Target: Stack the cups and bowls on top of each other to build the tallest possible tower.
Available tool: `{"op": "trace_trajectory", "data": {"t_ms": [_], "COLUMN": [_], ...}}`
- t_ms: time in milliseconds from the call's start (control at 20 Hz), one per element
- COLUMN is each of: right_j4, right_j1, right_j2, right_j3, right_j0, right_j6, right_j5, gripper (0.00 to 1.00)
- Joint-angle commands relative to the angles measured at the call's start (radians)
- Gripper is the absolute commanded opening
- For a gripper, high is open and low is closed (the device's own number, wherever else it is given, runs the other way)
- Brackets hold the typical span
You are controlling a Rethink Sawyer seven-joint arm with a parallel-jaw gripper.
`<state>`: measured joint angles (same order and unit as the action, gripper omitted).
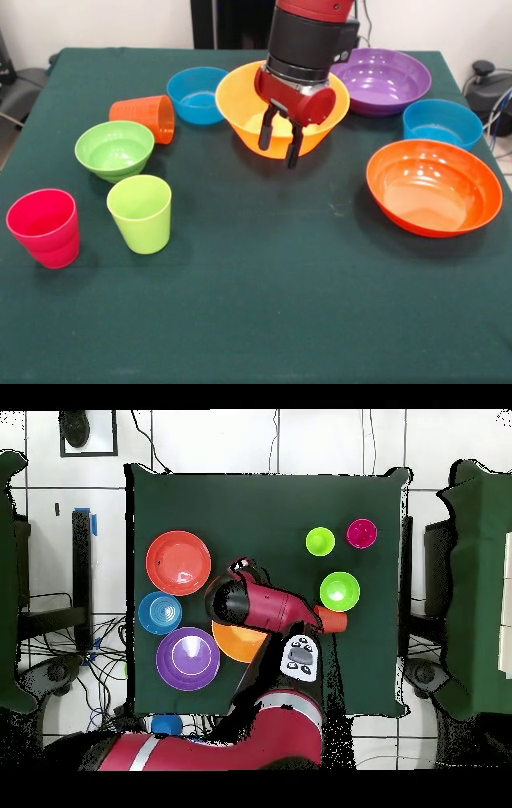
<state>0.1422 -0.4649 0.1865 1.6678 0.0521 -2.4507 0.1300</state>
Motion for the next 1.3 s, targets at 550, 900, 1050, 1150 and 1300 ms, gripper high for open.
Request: {"op": "trace_trajectory", "data": {"t_ms": [550,900,1050,1150,1300], "right_j4": [0.022,0.037,0.043,0.045,0.045], "right_j1": [-0.022,-0.02,-0.008,-0.005,0.018], "right_j2": [-0.082,-0.082,-0.082,-0.089,-0.103], "right_j3": [0.033,0.033,0.041,0.047,0.044], "right_j0": [0.003,-0.004,-0.01,-0.004,0.004], "right_j6": [-0.082,-0.104,-0.115,-0.113,-0.113], "right_j5": [0.193,0.199,0.18,0.175,0.142], "gripper": [1.0,1.0,1.0,1.0,1.0]}}
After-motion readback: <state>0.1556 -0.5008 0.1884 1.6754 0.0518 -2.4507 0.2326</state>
